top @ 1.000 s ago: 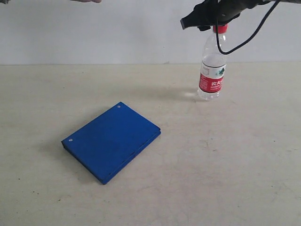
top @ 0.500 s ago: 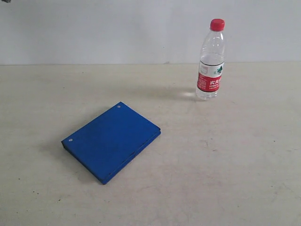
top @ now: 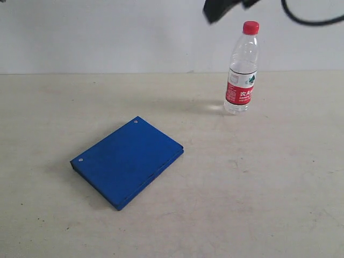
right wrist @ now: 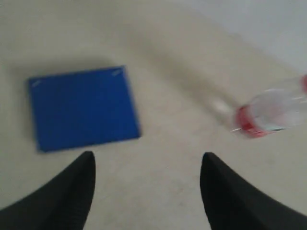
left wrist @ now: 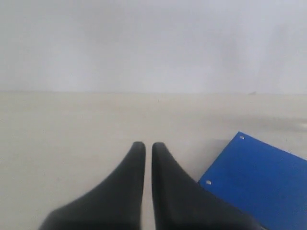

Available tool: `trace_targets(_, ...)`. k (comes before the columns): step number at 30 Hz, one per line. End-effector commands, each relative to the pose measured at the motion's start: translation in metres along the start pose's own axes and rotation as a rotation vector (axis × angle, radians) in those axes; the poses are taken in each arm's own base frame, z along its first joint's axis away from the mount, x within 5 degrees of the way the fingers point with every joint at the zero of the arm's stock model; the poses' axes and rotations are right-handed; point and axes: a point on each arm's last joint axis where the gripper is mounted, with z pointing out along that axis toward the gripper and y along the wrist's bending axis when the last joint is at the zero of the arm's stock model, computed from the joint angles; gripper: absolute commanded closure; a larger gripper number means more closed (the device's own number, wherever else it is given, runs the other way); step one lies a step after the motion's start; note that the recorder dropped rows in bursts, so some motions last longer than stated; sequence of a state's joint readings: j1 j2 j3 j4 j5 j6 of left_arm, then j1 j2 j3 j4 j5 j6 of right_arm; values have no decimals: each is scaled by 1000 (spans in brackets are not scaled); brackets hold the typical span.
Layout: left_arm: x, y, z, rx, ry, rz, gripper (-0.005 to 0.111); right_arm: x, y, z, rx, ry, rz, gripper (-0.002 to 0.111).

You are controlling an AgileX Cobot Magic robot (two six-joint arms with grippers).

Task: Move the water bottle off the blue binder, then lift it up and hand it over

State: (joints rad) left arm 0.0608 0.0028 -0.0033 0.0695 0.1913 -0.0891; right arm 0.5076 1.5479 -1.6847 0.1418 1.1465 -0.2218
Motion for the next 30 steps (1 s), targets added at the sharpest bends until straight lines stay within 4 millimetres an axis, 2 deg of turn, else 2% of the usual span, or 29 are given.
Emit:
trace_targets(1,-4,-1,0,17,-54,-89,102,9,21,29,-262,102,2,51)
trace_targets(5,-7,-5,0,86,-58,-735,102,29,18,66,-284,223,28,51)
trace_targets(7,-6,-7,0,101,-39,-858,102,44,17,90,-283,296,75,51)
trace_targets(11,0,-11,-1,116,52,-934,102,80,18,141,-297,396,192,51)
trace_targets(13,3,-13,-1,119,91,-931,102,102,25,164,-365,457,283,51)
trace_targets(15,1,-11,-1,117,54,-928,102,114,36,176,-500,475,335,51)
trace_targets(18,-14,-3,-1,105,-139,-897,102,109,51,173,-712,419,333,51)
trace_targets(20,-44,1,-10,126,-309,-852,102,99,55,164,-801,349,323,51)
trace_targets(22,-72,-1,-21,141,-380,-671,102,90,56,161,-831,298,339,51)
trace_targets(23,-84,-3,-22,131,-355,-571,102,87,56,160,-833,281,349,51)
trace_targets(25,-94,-5,-14,89,-225,-415,102,85,55,164,-820,262,379,51)
trace_targets(28,-88,-5,19,40,-21,-287,102,87,51,178,-775,270,442,51)
trace_targets(30,-80,-6,45,20,124,-277,102,89,49,187,-751,271,469,51)
